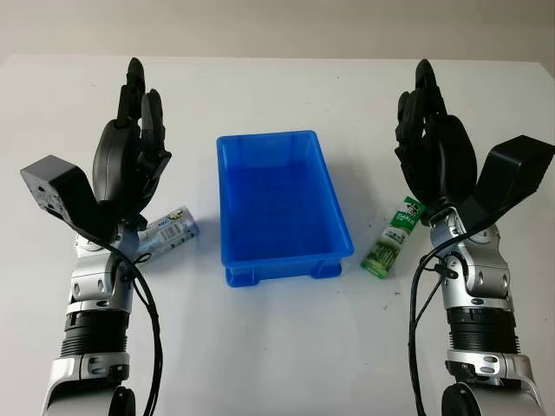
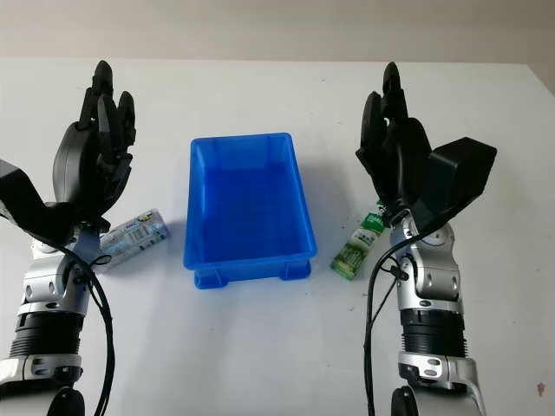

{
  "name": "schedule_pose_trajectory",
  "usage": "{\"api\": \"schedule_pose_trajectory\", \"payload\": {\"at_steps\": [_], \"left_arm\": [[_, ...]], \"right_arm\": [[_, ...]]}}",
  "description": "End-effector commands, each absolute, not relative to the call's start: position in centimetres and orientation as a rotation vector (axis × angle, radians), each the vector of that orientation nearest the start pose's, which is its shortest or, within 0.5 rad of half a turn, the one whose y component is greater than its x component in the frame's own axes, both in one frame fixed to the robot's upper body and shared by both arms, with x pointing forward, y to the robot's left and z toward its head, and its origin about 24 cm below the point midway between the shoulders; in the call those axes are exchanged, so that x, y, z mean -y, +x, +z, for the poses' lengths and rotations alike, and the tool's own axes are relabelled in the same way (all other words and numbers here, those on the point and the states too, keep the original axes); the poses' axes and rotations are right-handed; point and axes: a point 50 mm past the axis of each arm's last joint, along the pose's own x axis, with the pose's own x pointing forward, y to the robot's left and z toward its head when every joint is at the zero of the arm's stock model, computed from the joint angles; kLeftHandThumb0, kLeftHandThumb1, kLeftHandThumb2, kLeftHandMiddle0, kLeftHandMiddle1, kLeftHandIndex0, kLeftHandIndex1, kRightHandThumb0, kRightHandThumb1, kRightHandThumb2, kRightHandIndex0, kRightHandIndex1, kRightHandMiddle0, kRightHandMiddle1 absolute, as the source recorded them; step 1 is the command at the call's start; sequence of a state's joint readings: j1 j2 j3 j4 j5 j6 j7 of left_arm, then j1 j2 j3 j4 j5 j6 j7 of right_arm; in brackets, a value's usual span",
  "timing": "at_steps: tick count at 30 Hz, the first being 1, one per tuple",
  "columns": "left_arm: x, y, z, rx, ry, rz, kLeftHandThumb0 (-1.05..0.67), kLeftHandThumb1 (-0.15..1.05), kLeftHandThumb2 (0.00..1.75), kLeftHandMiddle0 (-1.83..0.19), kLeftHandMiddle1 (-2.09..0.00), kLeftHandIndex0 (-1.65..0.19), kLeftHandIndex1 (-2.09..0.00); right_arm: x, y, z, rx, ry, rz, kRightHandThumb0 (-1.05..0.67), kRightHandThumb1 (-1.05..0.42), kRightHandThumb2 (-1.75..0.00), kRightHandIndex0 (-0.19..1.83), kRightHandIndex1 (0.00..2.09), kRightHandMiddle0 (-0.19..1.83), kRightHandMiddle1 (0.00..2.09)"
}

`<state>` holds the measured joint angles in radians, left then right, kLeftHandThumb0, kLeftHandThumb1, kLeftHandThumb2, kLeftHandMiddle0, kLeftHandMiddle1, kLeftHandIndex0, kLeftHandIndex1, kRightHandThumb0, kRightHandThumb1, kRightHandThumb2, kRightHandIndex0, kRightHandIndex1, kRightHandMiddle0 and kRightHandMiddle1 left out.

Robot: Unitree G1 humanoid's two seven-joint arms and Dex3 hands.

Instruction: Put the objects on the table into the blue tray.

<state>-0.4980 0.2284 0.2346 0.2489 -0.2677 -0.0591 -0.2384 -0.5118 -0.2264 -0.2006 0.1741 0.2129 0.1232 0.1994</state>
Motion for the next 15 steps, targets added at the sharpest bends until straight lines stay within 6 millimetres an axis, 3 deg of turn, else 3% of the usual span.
{"api": "schedule_pose_trajectory", "payload": {"at_steps": [1, 10, 15], "left_arm": [[-20.9, 33.2, 15.0, 0.36, -0.07, -0.105, -0.74, 1.05, 0.69, 0.19, 0.0, 0.19, 0.0], [-20.4, 33.6, 15.1, 0.36, -0.068, -0.113, -0.74, 1.05, 0.68, 0.19, 0.0, 0.19, 0.0], [-20.7, 33.3, 15.2, 0.37, -0.049, -0.102, -0.75, 1.05, 0.7, 0.19, 0.0, 0.19, 0.0]], "right_arm": [[19.8, 33.7, 15.7, 0.257, 0.016, 0.121, -0.75, -1.05, -0.68, -0.19, 0.0, -0.19, 0.0], [20.9, 33.8, 15.3, 0.207, -0.041, 0.16, -0.74, -1.05, -0.68, -0.19, 0.0, -0.19, 0.0], [23.4, 33.4, 17.9, 0.241, -0.26, 0.239, -0.72, -1.05, -0.52, -0.19, 0.0, -0.19, 0.0]]}}
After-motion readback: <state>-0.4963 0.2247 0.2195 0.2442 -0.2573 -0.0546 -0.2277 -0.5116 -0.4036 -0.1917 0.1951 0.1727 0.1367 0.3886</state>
